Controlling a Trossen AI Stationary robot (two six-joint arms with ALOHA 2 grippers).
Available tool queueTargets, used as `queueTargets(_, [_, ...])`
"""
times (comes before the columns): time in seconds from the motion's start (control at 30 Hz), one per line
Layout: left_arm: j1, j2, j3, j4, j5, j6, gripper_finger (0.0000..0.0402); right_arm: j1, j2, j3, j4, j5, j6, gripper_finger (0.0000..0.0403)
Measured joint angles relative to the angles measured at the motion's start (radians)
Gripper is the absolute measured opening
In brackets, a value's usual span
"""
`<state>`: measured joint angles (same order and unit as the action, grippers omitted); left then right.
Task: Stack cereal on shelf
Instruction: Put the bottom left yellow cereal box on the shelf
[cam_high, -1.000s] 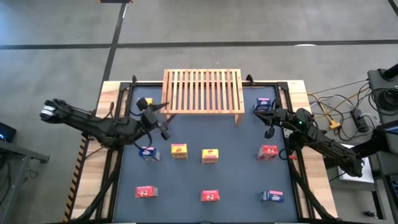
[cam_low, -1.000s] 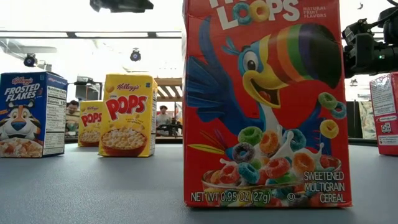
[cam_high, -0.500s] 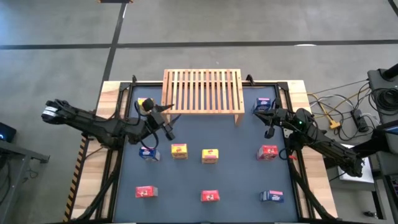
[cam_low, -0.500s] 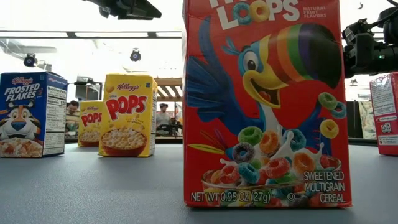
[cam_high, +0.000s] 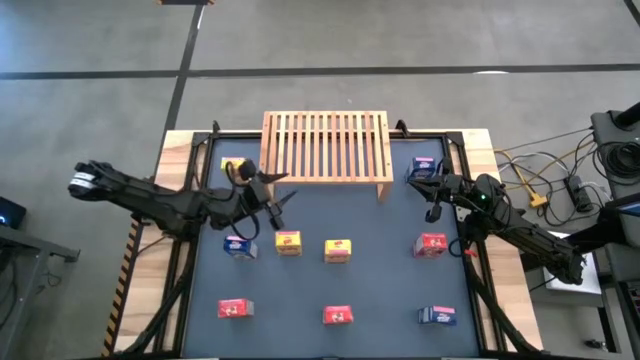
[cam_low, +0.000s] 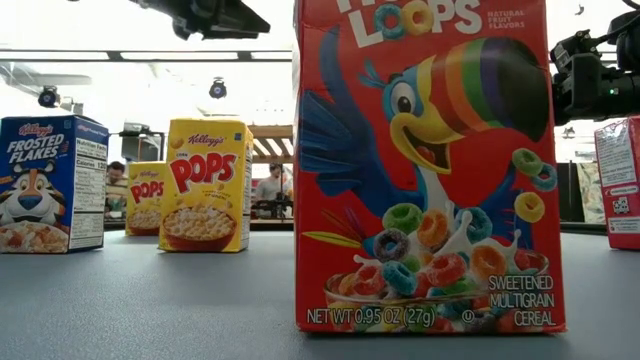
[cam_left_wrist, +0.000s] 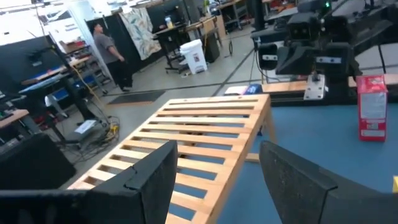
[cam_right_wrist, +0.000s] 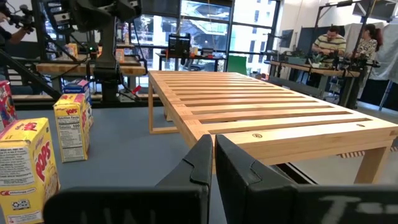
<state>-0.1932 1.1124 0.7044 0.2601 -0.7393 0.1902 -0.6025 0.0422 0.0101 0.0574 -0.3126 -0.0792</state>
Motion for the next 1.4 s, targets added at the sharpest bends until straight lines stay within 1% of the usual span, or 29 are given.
queueTargets(0.4, [0.002,0.075,0.0,-0.017,0.153,0.004,0.0211,0.0,0.0,0.0,0.0,0.0,0.0,0.0009])
queueTargets(0.63, [0.002,0.081,0.0,-0.024,0.204,-0.017,0.0211,0.0,0.0,0.0,0.0,0.0,0.0,0.0009])
queueTargets(0.8, [0.0,0.076,0.0,-0.024,0.209,-0.028,0.0211,0.0,0.0,0.0,0.0,0.0,0.0,0.0009])
queueTargets(0.9, [0.0,0.075,0.0,-0.028,0.214,-0.061,0.0211,0.0,0.0,0.0,0.0,0.0,0.0,0.0009])
queueTargets(1.03, [-0.003,0.074,0.001,-0.066,0.283,-0.125,0.0211,0.0,0.0,0.0,0.0,0.0,0.0,0.0009])
queueTargets(1.13, [-0.008,0.072,0.001,-0.089,0.312,-0.153,0.0211,0.0,0.0,0.0,0.0,0.0,0.0,0.0009])
queueTargets(1.3, [-0.013,0.072,0.001,-0.105,0.313,-0.19,0.0211,0.0,0.0,0.0,0.0,0.0,0.0,0.0009])
queueTargets(1.4, [-0.016,0.072,0.002,-0.105,0.313,-0.245,0.0211,0.0,0.0,0.0,0.0,0.0,0.0,0.0009])
